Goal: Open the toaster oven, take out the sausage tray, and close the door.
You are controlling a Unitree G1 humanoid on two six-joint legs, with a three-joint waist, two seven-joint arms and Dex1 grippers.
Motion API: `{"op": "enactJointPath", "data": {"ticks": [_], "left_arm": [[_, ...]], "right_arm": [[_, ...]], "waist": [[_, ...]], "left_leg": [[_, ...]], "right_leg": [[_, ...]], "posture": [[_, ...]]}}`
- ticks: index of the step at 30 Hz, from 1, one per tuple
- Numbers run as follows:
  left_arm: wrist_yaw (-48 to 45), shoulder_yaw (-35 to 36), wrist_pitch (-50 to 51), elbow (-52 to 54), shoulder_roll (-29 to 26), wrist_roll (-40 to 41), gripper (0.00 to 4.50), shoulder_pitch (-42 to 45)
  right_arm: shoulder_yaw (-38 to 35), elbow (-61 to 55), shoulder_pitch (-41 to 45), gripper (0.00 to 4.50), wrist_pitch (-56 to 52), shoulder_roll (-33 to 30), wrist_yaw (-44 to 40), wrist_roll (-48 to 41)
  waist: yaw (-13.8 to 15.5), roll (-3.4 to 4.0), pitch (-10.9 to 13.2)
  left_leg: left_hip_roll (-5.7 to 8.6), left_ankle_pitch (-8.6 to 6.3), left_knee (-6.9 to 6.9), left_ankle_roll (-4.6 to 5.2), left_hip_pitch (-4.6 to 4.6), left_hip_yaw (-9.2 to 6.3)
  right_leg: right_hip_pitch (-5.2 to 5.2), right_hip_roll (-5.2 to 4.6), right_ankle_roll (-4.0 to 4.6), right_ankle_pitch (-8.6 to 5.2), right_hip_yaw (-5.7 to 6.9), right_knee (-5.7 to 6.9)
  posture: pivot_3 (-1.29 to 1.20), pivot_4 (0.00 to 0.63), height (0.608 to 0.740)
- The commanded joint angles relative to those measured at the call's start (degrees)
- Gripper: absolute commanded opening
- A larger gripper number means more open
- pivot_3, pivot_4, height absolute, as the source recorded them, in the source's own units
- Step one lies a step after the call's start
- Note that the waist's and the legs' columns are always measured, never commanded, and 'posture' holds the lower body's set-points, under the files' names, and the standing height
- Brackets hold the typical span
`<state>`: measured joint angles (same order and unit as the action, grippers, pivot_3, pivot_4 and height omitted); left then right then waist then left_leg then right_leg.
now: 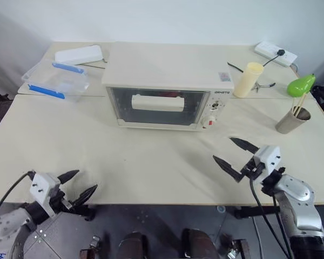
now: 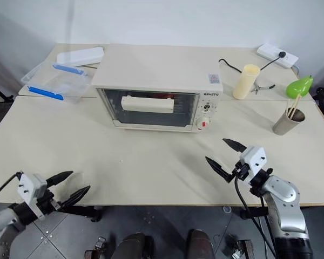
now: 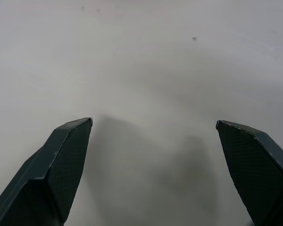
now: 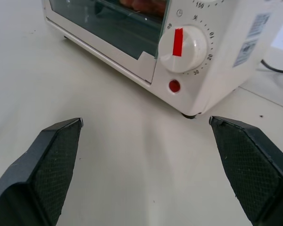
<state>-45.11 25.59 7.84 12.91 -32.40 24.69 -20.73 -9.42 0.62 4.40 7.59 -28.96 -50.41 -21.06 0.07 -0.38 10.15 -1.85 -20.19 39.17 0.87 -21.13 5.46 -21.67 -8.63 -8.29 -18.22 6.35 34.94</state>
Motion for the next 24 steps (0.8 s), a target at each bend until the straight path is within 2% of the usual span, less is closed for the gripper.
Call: {"op": "enactJointPath", "data": {"ticks": [1,3,5,7,10,12,18,24], "left_arm": [[0.9,1.0,0.2,2.7,-0.6,0.7,4.47,0.2],[2.5,1.7,2.6,3.3,-0.3,2.5,4.47,1.5],[0.7,3.8,7.2,4.5,-0.3,11.7,4.47,4.1],[-3.3,6.4,12.4,3.8,-2.7,21.1,4.47,7.4],[-5.4,7.2,11.1,2.0,-6.5,19.8,4.47,11.3],[-5.2,7.9,13.1,0.9,-8.3,21.9,4.47,15.4],[-6.8,8.0,21.0,1.1,-12.3,26.7,4.47,18.2],[-6.1,8.5,21.9,1.0,-11.6,25.7,4.47,17.5]], "right_arm": [[0.9,-0.6,0.1,4.5,1.8,-1.4,-4.8,-1.6],[1.4,-1.5,0.8,4.5,-0.1,-1.7,-7.1,-3.7],[2.5,-5.8,2.6,4.5,-7.1,-2.8,-8.1,-7.9],[3.8,-11.5,5.5,4.5,-17.5,-3.3,-6.2,-13.9],[5.3,-16.2,10.1,4.5,-29.2,-2.6,-2.2,-20.2],[6.9,-16.2,14.4,4.5,-33.1,-1.0,0.8,-20.1],[11.0,-12.1,23.6,4.5,-34.4,4.2,4.2,-16.1],[13.1,-6.0,29.2,4.5,-28.0,9.4,1.8,-11.2]], "waist": [[0.1,0.02,0.0],[-0.1,0.02,0.0],[-0.2,0.03,0.0],[-0.3,0.04,0.0],[-0.5,0.08,0.0],[-0.5,0.09,0.0],[-0.5,0.08,0.0],[-0.9,0.07,0.0]], "left_leg": [[0.01,0.01,0.0,0.01,0.01,0.0],[0.02,0.02,0.01,0.04,0.02,0.02],[0.0,0.03,0.01,0.05,0.03,0.02],[-0.05,0.04,0.02,0.04,0.03,-0.01],[-0.16,0.05,0.02,-0.04,0.04,-0.07],[-0.12,0.04,0.02,-0.06,0.03,-0.08],[0.02,-0.02,0.0,-0.06,-0.09,-0.05],[0.13,-0.03,-0.01,-0.11,-0.17,0.03]], "right_leg": [[0.02,-0.01,0.0,0.0,0.0,0.0],[0.04,-0.02,0.0,0.0,-0.03,-0.02],[0.05,-0.02,0.0,0.0,-0.03,0.0],[0.03,-0.03,0.01,0.0,-0.05,0.07],[-0.02,0.05,0.11,0.01,0.0,0.13],[-0.03,0.05,0.12,0.0,0.04,0.13],[-0.19,0.03,0.11,0.0,0.08,0.2],[-0.5,0.06,0.11,0.01,0.16,0.61]], "posture": [[0.0,0.15,0.74],[0.0,0.15,0.74],[0.0,0.15,0.74],[0.0,0.15,0.74],[0.0,0.15,0.74],[0.0,0.15,0.74],[0.0,0.15,0.74],[0.0,0.15,0.74]]}}
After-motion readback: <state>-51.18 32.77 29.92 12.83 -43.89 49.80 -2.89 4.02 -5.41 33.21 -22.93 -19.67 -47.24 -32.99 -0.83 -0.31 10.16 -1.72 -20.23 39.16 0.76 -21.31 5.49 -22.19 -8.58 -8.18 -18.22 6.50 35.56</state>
